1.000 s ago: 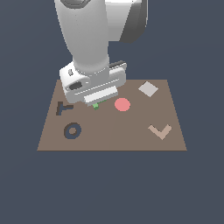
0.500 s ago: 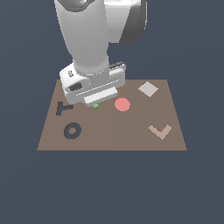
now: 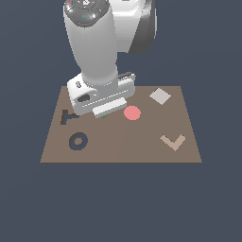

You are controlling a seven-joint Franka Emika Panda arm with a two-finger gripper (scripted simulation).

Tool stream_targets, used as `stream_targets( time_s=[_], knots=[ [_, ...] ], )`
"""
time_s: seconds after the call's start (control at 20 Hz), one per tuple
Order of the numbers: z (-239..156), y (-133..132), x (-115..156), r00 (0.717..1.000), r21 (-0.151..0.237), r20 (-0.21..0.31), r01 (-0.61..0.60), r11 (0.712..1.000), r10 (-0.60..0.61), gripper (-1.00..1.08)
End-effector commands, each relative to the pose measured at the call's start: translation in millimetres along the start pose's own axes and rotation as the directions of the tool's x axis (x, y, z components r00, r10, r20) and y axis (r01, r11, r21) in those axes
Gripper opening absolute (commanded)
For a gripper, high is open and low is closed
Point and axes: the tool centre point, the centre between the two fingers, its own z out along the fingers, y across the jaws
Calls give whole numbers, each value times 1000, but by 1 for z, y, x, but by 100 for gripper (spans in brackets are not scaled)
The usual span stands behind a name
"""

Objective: Insert a designated object into the corresponding slot on a board.

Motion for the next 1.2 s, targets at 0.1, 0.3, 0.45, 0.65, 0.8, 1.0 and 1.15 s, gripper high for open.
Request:
stream_targets(
  time_s=[0.1,0.3,0.45,0.65,0.8,1.0,1.15],
  knots=[
    [1,0,0,1000,0,0,1,1000,-1,-100],
    [1,0,0,1000,0,0,1,1000,-1,-100],
    [-2,0,0,1000,0,0,0,1000,0,-100],
    [-3,0,0,1000,0,1,-1,1000,1,-100],
    [-3,6,0,1000,0,1,-16,1000,16,-100],
    [-4,24,-1,998,1,0,-66,998,66,-100],
    [-5,47,-4,992,1,0,-126,992,126,-100]
  ],
)
